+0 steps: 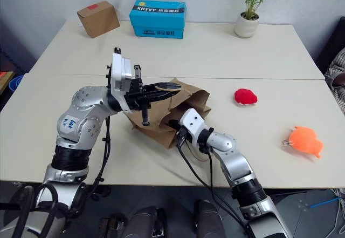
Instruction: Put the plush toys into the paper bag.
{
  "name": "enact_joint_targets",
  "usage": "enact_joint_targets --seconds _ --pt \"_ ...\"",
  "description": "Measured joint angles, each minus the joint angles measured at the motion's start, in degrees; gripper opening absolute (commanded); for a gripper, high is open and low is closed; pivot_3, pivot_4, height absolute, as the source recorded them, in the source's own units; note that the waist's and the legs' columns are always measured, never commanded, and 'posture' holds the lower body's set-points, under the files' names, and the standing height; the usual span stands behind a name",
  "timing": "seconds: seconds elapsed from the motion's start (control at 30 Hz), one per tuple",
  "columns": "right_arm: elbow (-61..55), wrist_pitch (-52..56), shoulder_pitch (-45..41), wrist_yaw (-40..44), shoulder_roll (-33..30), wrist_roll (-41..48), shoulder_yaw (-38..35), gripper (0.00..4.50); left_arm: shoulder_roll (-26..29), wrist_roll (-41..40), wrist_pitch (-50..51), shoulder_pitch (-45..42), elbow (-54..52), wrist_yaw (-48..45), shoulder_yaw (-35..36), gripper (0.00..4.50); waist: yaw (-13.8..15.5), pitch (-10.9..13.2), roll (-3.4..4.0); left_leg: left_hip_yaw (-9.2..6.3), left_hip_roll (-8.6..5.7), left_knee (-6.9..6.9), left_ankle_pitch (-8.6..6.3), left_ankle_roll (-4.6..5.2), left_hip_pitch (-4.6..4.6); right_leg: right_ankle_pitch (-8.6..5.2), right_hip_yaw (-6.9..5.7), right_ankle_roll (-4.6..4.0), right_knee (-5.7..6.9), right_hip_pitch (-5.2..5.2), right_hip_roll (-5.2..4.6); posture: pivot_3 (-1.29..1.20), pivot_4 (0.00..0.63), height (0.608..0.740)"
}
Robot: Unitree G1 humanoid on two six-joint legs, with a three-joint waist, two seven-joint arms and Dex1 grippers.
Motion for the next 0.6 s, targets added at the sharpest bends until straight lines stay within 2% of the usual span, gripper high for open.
enact_joint_targets --seconds 0.07,0.13,0.23,0.43,0.6 --pt "0.21 0.26 0.11 -0.08 0.15 -0.58 0.04 0.06 -0.57 -1.91 1.43 0.11 -0.18 0.79 1.14 0.00 0.00 0.00 0.00 0.00 0.00 0.00 0.00 0.00 0.00 0.00 0.00 0.00 0.00 0.00 0.00 0.00 0.150 0.740" --pt "0.10 1.51 1.09 -0.28 0.08 -1.52 0.35 0.06 -3.25 -7.47 3.90 -0.71 0.53 3.61 5.67 0.00 0.02 0.00 -0.01 -0.06 0.02 0.01 0.00 0.00 -0.02 0.00 0.06 0.00 -0.01 0.01 -0.04 0.00 0.150 0.740" --pt "-2.24 3.81 2.87 -0.24 -0.55 -1.97 0.39 0.06 -2.86 -11.98 6.50 -2.41 0.96 5.33 10.81 0.00 0.03 -0.01 -0.01 -0.08 -0.01 0.01 0.00 0.00 0.00 0.00 0.04 0.00 -0.02 0.05 -0.04 0.00 0.150 0.740" --pt "-7.78 9.66 4.49 1.35 -3.22 -1.85 0.38 0.06 -2.90 -15.97 9.23 -2.63 0.94 6.65 13.07 0.00 0.09 -0.02 -0.03 -0.14 -0.02 0.01 -0.01 -0.03 0.02 0.00 0.03 0.00 -0.04 0.10 -0.02 0.00 0.150 0.740" --pt "-9.97 12.31 4.80 2.94 -4.05 -1.25 0.29 0.06 -2.07 -16.26 10.62 -2.35 -0.19 6.41 12.24 0.00 0.06 -0.02 -0.03 -0.14 -0.02 0.01 -0.02 -0.06 0.02 0.00 0.02 0.00 -0.04 0.09 0.02 0.00 0.150 0.740"
